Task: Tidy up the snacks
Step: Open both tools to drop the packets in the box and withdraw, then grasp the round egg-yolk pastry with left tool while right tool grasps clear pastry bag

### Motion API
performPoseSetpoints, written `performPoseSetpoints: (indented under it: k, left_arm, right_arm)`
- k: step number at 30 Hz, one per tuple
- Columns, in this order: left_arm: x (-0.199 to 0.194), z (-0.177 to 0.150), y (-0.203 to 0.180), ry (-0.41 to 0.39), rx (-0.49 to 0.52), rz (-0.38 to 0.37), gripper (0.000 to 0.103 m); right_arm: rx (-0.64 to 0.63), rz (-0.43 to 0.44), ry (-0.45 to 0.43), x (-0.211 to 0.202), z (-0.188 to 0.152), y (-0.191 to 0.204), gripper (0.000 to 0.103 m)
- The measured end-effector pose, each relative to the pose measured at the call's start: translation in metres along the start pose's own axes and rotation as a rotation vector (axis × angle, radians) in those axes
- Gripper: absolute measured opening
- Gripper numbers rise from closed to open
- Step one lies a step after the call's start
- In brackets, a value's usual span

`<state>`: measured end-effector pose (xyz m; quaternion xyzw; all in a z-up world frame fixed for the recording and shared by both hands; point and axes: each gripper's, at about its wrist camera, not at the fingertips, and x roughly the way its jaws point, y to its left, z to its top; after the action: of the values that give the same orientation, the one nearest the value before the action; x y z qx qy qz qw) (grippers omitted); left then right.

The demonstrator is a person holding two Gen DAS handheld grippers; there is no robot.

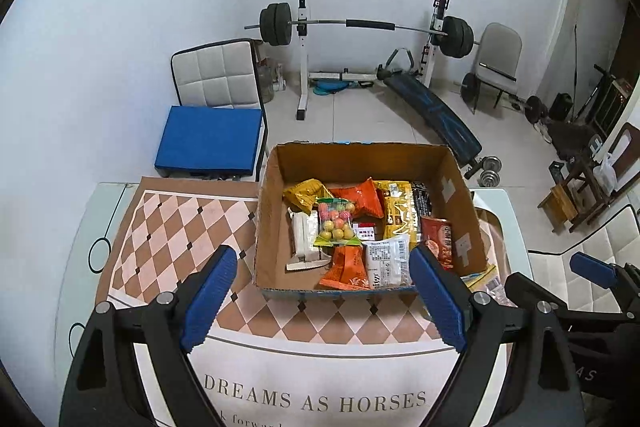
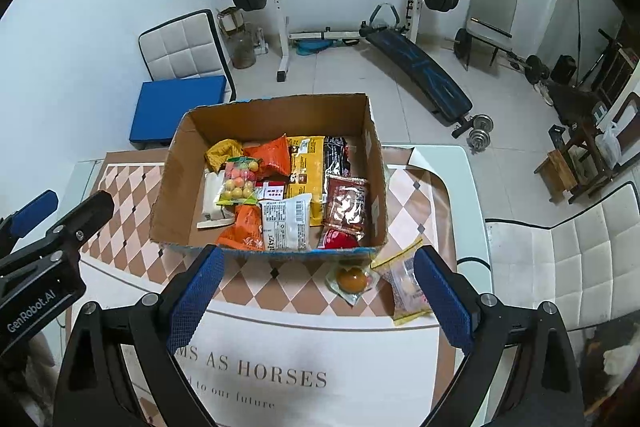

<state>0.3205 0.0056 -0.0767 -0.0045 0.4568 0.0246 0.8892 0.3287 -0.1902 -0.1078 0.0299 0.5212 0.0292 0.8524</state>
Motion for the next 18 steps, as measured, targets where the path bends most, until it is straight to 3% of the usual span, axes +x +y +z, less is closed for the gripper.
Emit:
performPoseSetpoints:
  k: [9, 18]
  left_arm:
    - [0.004, -0.017, -0.015, 0.034, -0.023, -0.024, 0.088]
    - [0.071, -0.062, -0.061, 0.202, 0.016, -0.055, 0.088]
  right_arm:
    - [0.070, 0.048, 0.009, -0.011, -0.015, -0.030, 0.098]
    - [0.215, 0.027, 0.214, 0.064, -0.047, -0.114, 0.098]
